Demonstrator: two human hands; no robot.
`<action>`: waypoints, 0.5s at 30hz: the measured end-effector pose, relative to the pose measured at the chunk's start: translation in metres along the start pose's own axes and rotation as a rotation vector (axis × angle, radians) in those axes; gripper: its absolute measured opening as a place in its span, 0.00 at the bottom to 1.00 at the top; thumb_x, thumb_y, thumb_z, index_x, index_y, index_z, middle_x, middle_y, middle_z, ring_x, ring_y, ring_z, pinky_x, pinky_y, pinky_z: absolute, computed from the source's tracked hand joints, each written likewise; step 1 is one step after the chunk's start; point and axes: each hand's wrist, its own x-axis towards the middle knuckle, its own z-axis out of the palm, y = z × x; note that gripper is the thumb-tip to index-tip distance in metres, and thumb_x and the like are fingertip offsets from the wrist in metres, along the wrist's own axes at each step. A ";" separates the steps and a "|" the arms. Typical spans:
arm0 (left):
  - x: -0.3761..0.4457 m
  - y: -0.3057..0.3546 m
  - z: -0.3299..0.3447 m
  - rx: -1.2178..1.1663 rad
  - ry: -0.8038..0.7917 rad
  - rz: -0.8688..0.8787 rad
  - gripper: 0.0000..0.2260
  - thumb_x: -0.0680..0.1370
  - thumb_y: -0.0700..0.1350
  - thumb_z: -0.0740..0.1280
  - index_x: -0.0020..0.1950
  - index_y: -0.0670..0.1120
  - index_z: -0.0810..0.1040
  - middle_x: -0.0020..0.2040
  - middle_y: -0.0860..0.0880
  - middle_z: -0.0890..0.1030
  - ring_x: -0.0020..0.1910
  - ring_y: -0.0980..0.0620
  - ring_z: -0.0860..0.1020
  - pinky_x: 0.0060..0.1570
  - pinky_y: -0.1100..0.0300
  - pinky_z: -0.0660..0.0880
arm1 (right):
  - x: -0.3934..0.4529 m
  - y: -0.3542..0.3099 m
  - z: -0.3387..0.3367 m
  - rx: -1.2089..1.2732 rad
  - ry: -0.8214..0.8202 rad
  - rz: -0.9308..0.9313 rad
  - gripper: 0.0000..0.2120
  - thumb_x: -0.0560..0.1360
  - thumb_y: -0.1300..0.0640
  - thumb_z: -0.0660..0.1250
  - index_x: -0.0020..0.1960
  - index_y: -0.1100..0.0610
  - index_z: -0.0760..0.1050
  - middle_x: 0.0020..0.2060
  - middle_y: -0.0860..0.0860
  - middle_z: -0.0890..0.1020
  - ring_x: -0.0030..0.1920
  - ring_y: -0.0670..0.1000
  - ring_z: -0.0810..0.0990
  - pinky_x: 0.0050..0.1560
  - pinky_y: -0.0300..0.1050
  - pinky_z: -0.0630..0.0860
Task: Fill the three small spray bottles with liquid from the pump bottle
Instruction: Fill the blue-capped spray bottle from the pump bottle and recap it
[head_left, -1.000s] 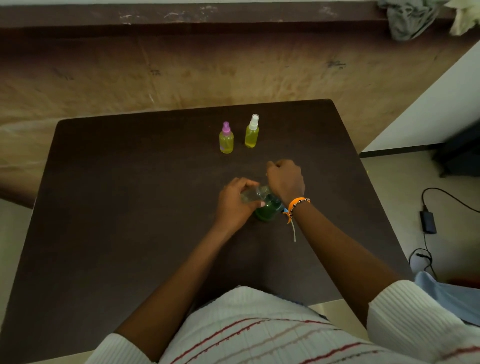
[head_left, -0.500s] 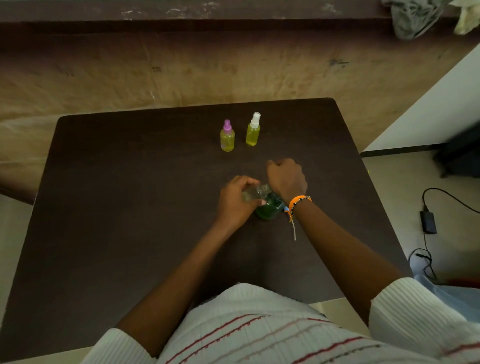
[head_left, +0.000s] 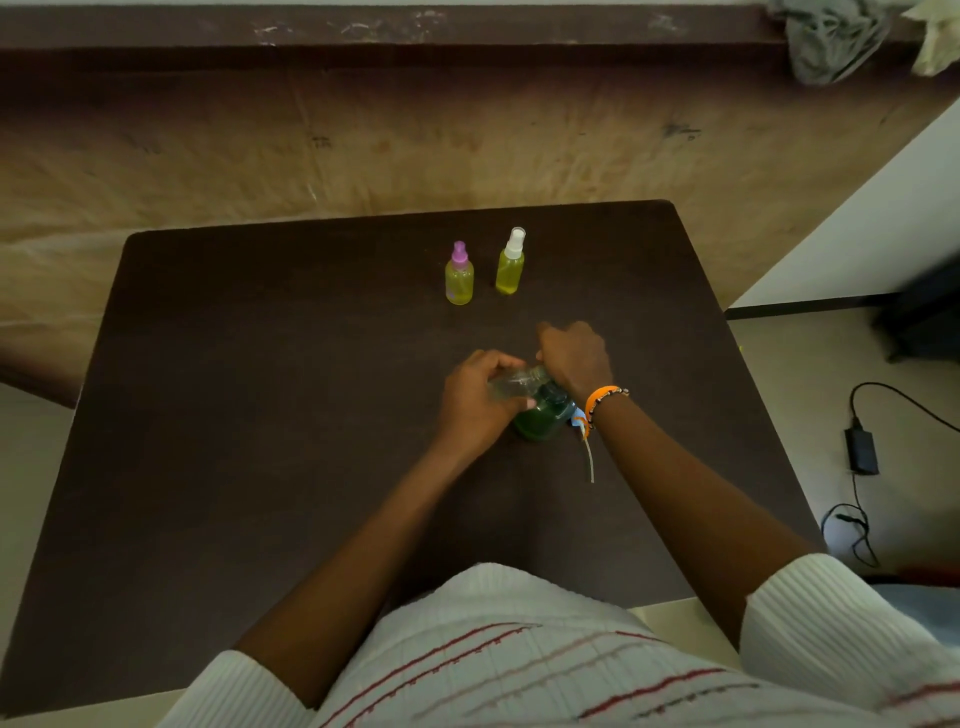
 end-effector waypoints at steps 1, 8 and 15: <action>0.000 0.000 0.001 0.001 0.002 -0.005 0.15 0.63 0.36 0.76 0.47 0.45 0.80 0.43 0.55 0.76 0.43 0.57 0.75 0.43 0.69 0.70 | 0.000 0.001 0.001 -0.013 0.039 -0.009 0.27 0.71 0.43 0.58 0.57 0.62 0.79 0.56 0.59 0.81 0.56 0.62 0.78 0.55 0.51 0.73; 0.000 -0.001 0.001 0.001 0.010 0.005 0.15 0.63 0.37 0.76 0.47 0.45 0.80 0.44 0.53 0.77 0.45 0.53 0.77 0.48 0.60 0.73 | 0.008 0.003 0.001 -0.030 -0.012 -0.014 0.22 0.75 0.47 0.59 0.55 0.63 0.80 0.55 0.59 0.81 0.54 0.60 0.78 0.53 0.49 0.72; 0.000 0.001 -0.001 0.001 0.008 0.020 0.14 0.63 0.37 0.76 0.46 0.47 0.79 0.42 0.56 0.76 0.43 0.57 0.75 0.43 0.68 0.70 | 0.010 -0.004 -0.004 -0.064 -0.258 0.004 0.30 0.79 0.39 0.54 0.58 0.64 0.79 0.56 0.59 0.81 0.58 0.58 0.78 0.62 0.51 0.71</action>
